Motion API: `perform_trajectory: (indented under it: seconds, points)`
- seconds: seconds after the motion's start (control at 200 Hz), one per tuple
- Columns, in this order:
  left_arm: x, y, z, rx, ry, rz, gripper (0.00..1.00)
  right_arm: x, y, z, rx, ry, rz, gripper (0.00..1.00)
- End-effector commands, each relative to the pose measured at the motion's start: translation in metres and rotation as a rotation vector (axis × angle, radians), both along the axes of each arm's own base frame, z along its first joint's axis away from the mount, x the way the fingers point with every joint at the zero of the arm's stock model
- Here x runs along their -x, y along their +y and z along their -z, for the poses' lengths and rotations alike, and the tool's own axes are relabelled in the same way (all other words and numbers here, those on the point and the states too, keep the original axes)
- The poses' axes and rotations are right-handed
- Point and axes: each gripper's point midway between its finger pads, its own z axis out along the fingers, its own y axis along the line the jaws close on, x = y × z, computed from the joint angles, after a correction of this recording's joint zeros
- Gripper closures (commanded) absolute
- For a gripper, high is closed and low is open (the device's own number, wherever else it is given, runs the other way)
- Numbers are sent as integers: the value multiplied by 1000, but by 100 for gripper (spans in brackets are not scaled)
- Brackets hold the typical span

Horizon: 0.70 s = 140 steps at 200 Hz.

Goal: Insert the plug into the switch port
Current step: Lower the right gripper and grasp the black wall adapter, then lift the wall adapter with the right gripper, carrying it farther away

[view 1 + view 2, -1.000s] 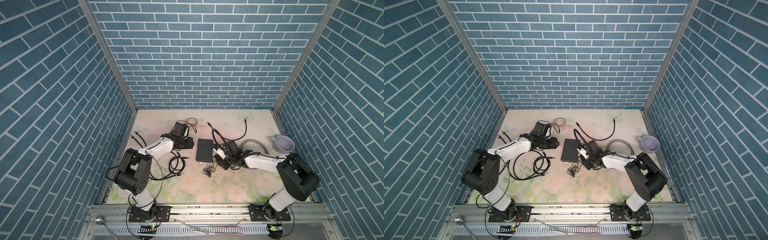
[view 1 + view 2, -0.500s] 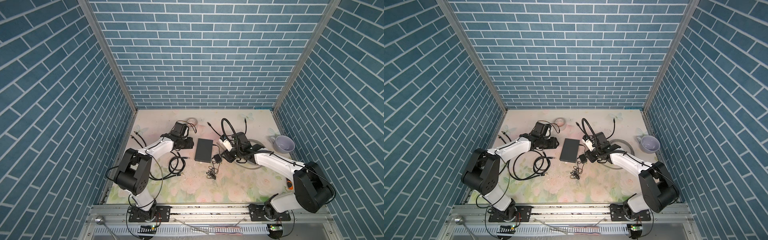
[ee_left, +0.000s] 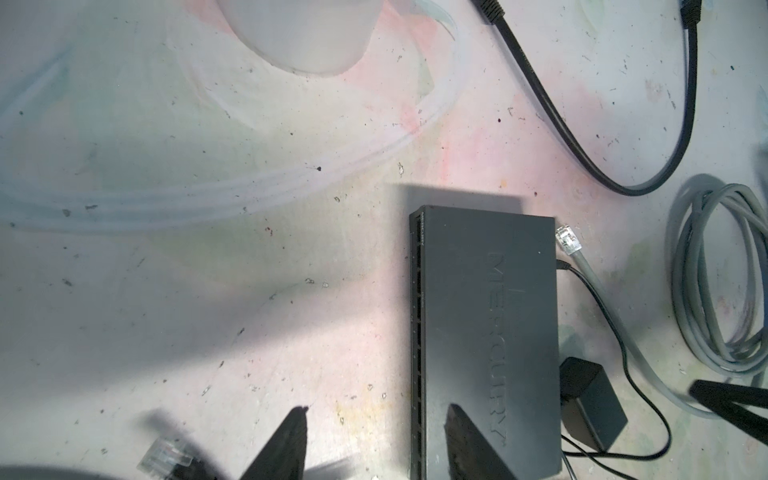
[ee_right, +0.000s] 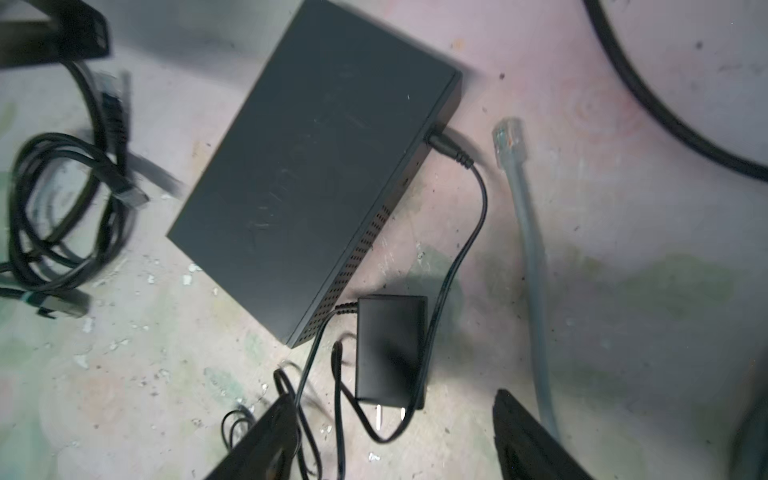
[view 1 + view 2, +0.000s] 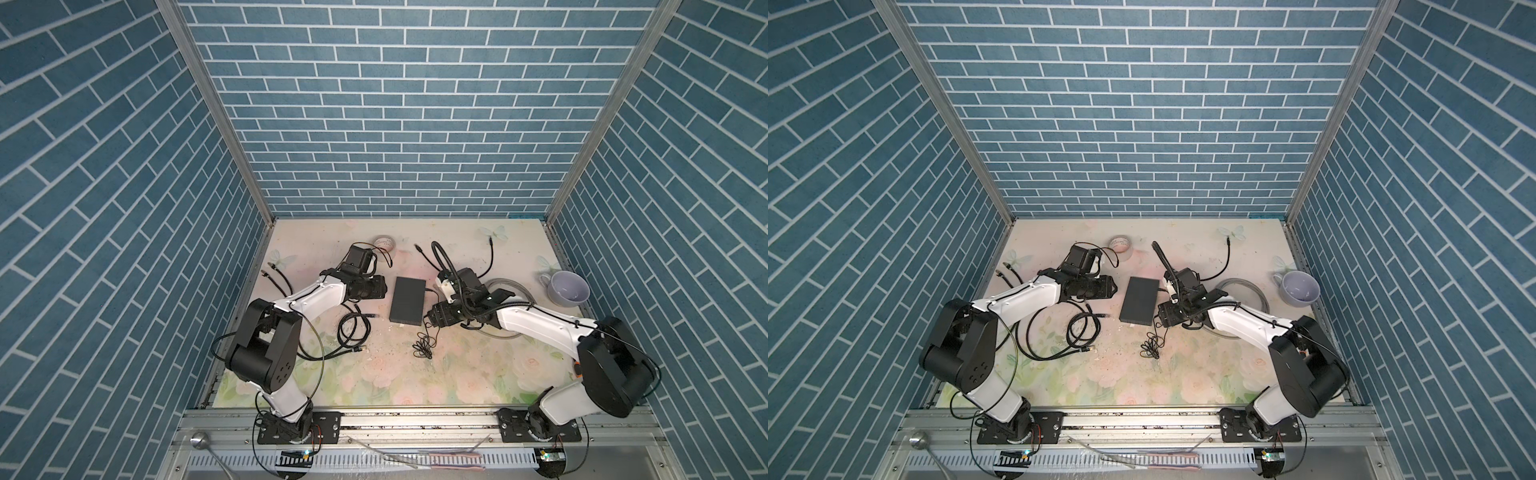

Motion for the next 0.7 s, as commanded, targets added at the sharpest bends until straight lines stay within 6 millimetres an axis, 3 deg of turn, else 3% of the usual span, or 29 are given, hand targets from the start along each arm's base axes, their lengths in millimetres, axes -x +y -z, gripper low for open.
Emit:
perform_trajectory:
  seconds: [0.0,0.25,0.41,0.515,0.695]
  points:
    - [2,2,-3,5,-4,2,45,-9,0,11,36,15,81,28]
    - [4,3,-4,8,-7,3,45,-14,8,37,96,33,78,40]
    - [6,4,-3,1,-6,3,45,-11,15,43,120,40,40,57]
    - [6,4,-1,1,-2,6,45,-16,19,25,113,16,19,68]
    - [8,1,2,16,8,14,45,-44,24,-27,105,-64,-32,69]
